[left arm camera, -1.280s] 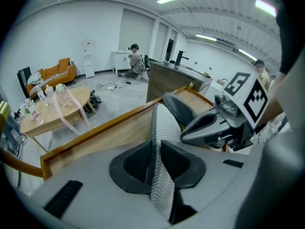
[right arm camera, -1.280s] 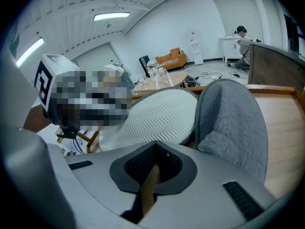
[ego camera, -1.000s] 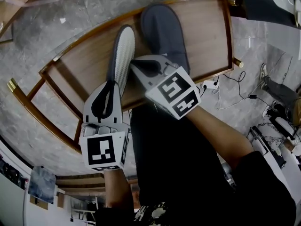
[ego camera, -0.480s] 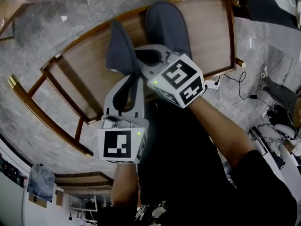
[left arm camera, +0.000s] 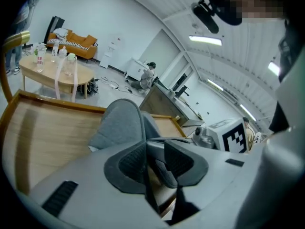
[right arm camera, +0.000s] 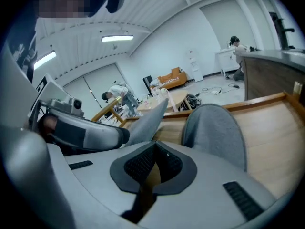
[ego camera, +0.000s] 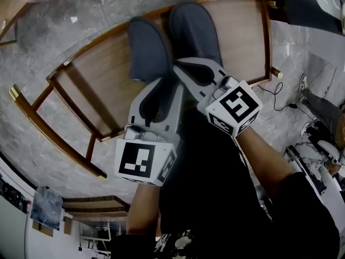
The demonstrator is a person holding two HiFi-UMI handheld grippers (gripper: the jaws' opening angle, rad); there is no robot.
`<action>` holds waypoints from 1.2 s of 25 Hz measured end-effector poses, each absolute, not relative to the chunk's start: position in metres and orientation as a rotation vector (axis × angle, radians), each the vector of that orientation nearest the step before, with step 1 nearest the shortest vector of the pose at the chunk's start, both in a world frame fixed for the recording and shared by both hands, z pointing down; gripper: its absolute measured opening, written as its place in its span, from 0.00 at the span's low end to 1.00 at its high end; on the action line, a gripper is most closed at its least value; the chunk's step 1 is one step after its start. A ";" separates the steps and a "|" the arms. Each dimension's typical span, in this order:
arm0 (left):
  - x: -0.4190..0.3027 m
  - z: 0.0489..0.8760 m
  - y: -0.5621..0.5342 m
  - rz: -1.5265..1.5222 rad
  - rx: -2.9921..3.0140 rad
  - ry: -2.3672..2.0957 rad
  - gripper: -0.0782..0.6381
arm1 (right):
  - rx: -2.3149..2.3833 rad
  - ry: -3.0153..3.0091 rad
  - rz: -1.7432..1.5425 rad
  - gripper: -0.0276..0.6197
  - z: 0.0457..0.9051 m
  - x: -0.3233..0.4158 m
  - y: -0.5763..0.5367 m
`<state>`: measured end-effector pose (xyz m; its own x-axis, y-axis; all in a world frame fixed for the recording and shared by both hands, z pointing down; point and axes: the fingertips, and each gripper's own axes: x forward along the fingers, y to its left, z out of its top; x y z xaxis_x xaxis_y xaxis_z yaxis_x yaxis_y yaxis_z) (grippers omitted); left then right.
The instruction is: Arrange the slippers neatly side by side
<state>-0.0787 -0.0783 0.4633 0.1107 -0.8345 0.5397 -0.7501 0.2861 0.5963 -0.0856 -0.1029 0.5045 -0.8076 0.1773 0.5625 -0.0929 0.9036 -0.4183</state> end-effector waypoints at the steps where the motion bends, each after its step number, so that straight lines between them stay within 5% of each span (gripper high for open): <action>1: -0.079 0.461 -0.079 -0.119 1.477 -1.648 0.27 | -0.039 -2.472 0.554 0.04 0.500 -0.082 -0.106; 16: -0.142 0.517 -0.086 0.234 1.349 -1.832 0.41 | 0.150 -2.574 0.509 0.04 0.467 -0.053 -0.129; 20: -0.146 0.528 -0.077 0.299 1.276 -1.863 0.16 | 0.188 -2.564 0.512 0.04 0.470 -0.046 -0.138; 30: -0.163 0.509 -0.046 0.282 1.265 -1.968 0.14 | 0.209 -2.570 0.502 0.04 0.471 -0.054 -0.142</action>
